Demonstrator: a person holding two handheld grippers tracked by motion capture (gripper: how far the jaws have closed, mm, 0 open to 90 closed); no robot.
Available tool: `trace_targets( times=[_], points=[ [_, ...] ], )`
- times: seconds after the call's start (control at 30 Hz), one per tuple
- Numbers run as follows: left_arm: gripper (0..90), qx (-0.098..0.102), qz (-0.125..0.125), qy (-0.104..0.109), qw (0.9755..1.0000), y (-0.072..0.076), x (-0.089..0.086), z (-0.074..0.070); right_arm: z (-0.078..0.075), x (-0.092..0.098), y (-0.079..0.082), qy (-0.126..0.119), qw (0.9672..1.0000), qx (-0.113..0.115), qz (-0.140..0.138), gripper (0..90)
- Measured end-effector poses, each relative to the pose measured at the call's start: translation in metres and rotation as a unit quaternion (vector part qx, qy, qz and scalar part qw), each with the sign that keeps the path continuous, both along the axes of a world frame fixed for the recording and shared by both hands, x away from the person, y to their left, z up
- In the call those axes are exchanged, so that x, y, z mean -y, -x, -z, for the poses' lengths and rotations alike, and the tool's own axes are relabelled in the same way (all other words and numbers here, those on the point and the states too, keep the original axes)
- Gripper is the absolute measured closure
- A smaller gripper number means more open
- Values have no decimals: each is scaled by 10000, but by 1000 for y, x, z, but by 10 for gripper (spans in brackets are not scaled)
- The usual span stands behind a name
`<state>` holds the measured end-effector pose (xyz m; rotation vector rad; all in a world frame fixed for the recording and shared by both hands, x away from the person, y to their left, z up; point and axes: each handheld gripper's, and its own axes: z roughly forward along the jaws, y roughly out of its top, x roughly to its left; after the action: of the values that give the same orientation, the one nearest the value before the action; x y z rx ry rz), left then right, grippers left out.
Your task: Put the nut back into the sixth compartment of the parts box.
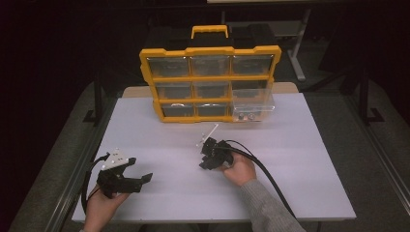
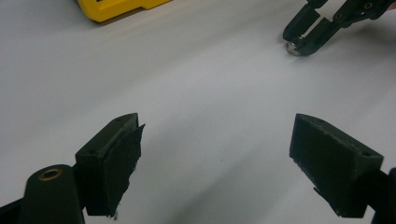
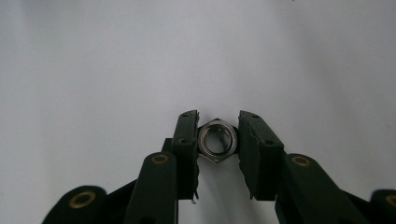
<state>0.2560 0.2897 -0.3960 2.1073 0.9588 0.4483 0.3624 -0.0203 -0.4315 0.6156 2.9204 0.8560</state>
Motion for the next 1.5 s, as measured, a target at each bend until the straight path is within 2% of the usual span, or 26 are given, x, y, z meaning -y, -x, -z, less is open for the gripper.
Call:
trace_targets(
  times=[0.07, 0.3, 0.53, 0.73, 0.87, 0.93, 1.17, 1.5],
  points=[
    [163, 3, -1, -3, 10000, 0, 0, 0, 0, 0, 0, 17, 10000, 33, -32, 683],
    [163, 21, -5, 10, 10000, 0, 0, 1, -2, 1, -2, 9, 10000, -61, -47, 690],
    [163, 2, -4, 1, 10000, 0, 0, 0, -7, 5, -2, -115, 9995, -247, -148, 691],
    [163, -15, -56, 75, 10000, 0, 1, 1, -20, 12, 1, -236, 9992, -293, -166, 691],
    [163, 11, -24, 40, 10000, 0, 1, 1, -29, 17, 3, -235, 9992, -315, -88, 691],
    [163, -3, -21, 26, 10000, -1, 0, 1, -31, 19, 2, -287, 9991, -276, -137, 691],
    [163, -4, -39, 65, 10000, 0, 1, 1, -56, 33, 6, -469, 9985, -280, -95, 691],
    [163, 0, -40, 71, 10000, -1, 1, 1, -84, 50, 4, -509, 9985, -196, 58, 691]
  ],
)
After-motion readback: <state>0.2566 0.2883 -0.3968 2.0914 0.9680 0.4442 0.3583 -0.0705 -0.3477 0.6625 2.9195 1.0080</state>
